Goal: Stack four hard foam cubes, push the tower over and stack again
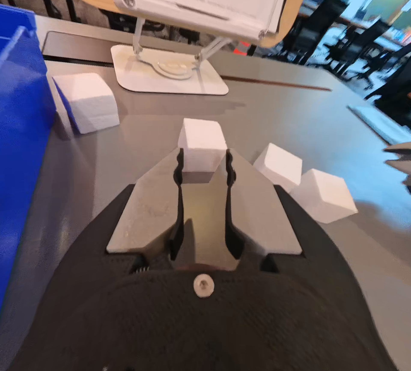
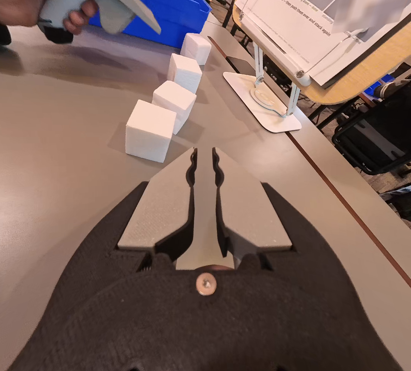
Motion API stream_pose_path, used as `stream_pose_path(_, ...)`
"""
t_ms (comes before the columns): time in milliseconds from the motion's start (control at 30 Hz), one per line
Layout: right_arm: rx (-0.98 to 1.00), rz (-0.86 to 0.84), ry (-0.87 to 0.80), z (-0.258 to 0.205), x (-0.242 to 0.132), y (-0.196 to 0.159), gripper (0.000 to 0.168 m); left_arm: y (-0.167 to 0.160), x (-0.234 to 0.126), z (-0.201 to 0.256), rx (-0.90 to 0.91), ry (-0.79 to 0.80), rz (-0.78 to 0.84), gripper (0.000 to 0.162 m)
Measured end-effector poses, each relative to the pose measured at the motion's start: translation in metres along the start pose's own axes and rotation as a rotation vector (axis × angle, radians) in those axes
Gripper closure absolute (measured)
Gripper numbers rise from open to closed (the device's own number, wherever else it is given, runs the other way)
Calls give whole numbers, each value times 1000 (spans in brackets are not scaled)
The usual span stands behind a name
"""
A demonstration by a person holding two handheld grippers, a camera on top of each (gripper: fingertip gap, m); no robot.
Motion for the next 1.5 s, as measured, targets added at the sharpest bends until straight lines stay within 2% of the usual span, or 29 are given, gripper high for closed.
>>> stream_pose_path(100,6,56,81,-13,0,11,159,-5,11,-5,64,118,-34,139)
stream_pose_path(167,6,129,265,-41,1,26,163,-4,18,-14,63,212,-27,141)
stream_pose_path(233,29,114,420,-72,10,32,166,0,24,-13,42,211,-19,142)
stream_pose_path(367,27,40,467,-112,45,34,162,10,36,-12,89,218,-36,142)
stream_pose_path(500,92,-14,495,-122,70,33,164,20,50,-14,209,248,-88,142)
stream_pose_path(667,172,-31,416,-107,95,38,164,27,75,-20,269,264,-142,146)
stream_pose_path(767,155,-64,360,-104,108,38,168,17,86,-20,287,236,-221,155)
stream_pose_path(800,134,-85,314,-100,112,37,168,11,88,-18,296,214,-253,162)
stream_pose_path(933,103,-187,-44,-50,122,20,168,-11,87,-4,315,113,-370,162)
stream_pose_path(1067,207,-152,-209,-11,104,9,168,-20,73,22,283,-66,-395,161)
stream_pose_path(1167,252,-118,-231,2,90,3,168,-18,58,31,244,-158,-361,158)
stream_pose_path(1233,266,-101,-226,5,83,1,161,-16,54,30,217,-165,-326,155)
stream_pose_path(1367,289,-52,-207,7,72,2,152,-11,59,21,196,-97,-274,146)
stream_pose_path(1500,308,5,-195,6,65,8,150,3,66,18,241,7,-154,154)
Point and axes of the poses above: each gripper's, where its closed fingertips meet, x out along the fingers, y out of its top, z = x × y across the jaws, the point moved 4 cm from there along -x, back along the fingers, and after that the axes turned 7 degrees about y, right-handed, at the moved point
